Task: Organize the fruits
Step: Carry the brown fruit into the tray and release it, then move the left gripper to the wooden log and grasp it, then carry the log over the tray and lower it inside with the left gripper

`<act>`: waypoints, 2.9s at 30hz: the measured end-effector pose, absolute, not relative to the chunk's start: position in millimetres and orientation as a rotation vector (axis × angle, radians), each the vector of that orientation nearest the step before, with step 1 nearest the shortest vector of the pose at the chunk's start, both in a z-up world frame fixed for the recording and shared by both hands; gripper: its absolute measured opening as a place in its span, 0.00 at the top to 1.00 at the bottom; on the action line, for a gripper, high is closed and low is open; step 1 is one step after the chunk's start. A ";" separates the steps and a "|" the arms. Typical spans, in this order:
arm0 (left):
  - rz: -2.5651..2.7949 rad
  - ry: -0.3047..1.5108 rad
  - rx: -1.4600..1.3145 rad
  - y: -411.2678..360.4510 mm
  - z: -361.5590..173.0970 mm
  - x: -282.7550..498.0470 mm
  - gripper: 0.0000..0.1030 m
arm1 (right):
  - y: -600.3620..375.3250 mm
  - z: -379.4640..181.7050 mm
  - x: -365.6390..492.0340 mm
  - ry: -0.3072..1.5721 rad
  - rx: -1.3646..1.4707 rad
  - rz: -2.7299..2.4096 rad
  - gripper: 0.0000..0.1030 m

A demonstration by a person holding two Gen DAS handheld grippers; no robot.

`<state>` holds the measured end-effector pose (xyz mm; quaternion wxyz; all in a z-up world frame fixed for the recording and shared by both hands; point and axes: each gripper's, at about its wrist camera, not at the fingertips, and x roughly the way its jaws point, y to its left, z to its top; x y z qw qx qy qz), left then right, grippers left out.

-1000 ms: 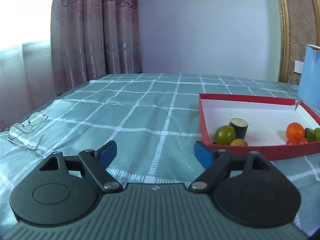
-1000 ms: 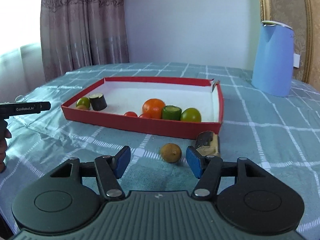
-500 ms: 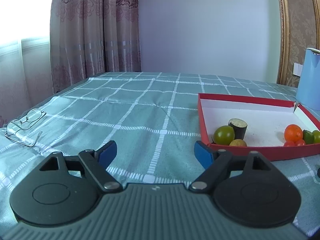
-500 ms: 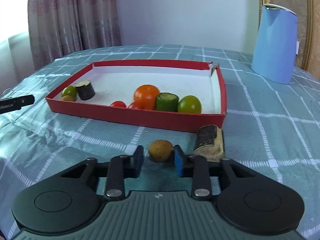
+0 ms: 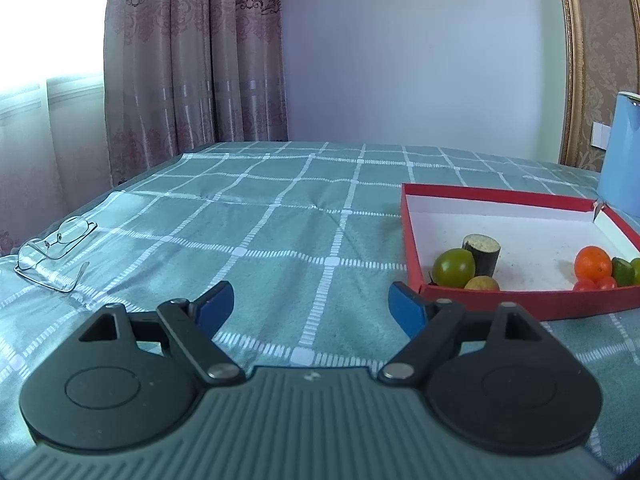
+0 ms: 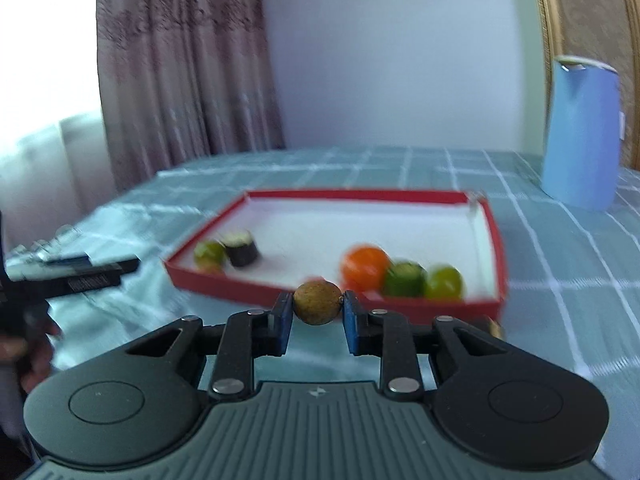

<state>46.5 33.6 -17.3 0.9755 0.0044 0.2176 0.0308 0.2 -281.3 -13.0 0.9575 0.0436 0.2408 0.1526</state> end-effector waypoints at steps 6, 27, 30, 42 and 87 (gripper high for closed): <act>0.063 0.445 0.005 34.2 -17.6 47.1 0.19 | -246.7 0.1 35.1 0.497 0.099 0.358 0.75; 0.053 0.447 -0.023 39.0 -17.7 47.9 0.20 | -221.4 -19.5 91.9 0.559 0.157 0.308 0.74; 0.059 0.445 -0.023 39.2 -17.6 47.3 0.20 | -231.2 -13.1 78.7 0.527 0.151 0.296 0.74; 0.066 0.438 -0.019 38.4 -16.2 44.2 0.20 | -346.9 -15.5 -26.9 0.455 0.150 0.125 0.68; -0.372 0.495 0.215 -231.5 -16.6 -1.7 0.69 | -491.1 -65.4 -55.6 0.385 0.432 0.027 0.68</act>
